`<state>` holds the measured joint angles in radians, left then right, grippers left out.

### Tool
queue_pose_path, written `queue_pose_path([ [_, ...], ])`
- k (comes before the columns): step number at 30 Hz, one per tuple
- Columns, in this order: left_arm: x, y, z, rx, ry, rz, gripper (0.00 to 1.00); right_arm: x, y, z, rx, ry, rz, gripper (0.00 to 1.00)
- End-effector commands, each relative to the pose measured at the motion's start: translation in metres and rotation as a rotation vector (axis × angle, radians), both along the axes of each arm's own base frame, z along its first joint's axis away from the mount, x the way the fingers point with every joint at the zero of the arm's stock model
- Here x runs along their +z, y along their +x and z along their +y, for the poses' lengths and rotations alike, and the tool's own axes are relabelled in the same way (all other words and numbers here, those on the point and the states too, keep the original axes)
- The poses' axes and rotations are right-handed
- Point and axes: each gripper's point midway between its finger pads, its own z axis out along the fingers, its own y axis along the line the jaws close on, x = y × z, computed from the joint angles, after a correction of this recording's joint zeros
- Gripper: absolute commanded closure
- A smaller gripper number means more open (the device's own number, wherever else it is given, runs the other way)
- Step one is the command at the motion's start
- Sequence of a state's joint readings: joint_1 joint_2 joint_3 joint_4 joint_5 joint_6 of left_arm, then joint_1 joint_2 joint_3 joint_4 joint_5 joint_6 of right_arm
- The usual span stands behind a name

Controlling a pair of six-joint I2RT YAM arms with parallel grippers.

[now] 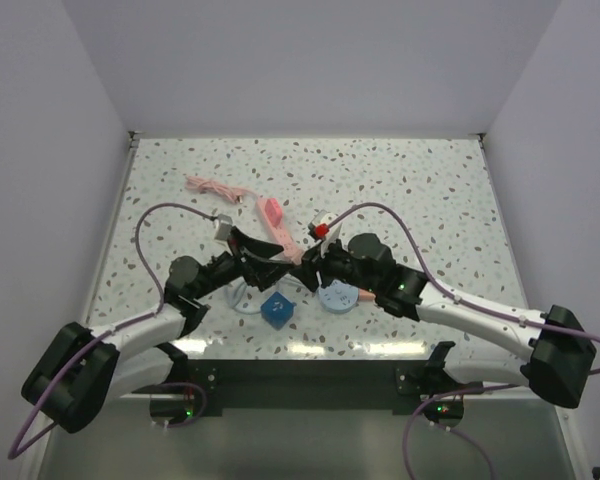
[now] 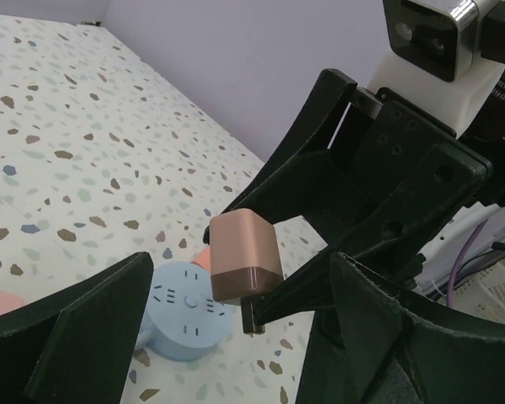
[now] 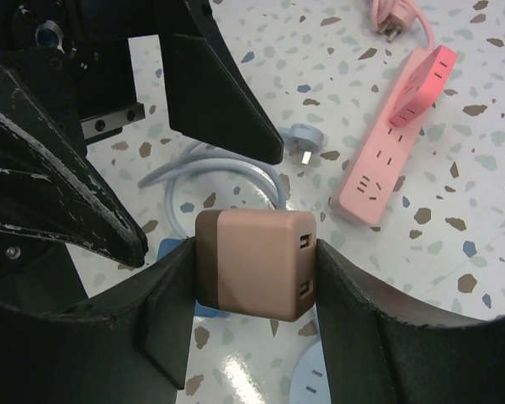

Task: Insert the plug

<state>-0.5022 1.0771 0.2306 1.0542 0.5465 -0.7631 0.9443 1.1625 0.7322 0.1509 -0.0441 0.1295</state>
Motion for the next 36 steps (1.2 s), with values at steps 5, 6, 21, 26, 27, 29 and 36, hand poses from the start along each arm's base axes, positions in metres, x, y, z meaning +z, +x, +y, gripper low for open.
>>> queue_pose_path([
  [5, 0.017, -0.007, -0.013, -0.047, -0.065, -0.036, 0.12, 0.032, -0.009, 0.003, 0.064, 0.086, -0.085, 0.7],
  [6, 0.018, -0.008, -0.014, -0.048, -0.071, -0.038, 0.13, 0.032, -0.01, 0.003, 0.069, 0.085, -0.087, 0.7],
  [21, 0.017, -0.011, -0.019, -0.065, -0.076, -0.015, 0.3, 0.037, -0.015, 0.001, 0.087, 0.097, -0.099, 0.69],
  [26, 0.014, -0.021, -0.028, -0.119, -0.062, -0.007, 0.32, 0.035, -0.009, 0.003, 0.077, 0.079, -0.117, 0.69],
  [27, 0.014, -0.022, -0.03, -0.128, -0.061, -0.006, 0.34, 0.035, -0.008, 0.003, 0.073, 0.076, -0.118, 0.69],
  [29, 0.011, -0.026, -0.032, -0.152, -0.051, 0.007, 0.35, 0.036, -0.006, 0.003, 0.068, 0.071, -0.131, 0.69],
  [36, 0.011, -0.045, -0.043, -0.291, -0.079, 0.023, 0.38, 0.037, -0.001, 0.004, 0.066, 0.054, -0.157, 0.68],
])
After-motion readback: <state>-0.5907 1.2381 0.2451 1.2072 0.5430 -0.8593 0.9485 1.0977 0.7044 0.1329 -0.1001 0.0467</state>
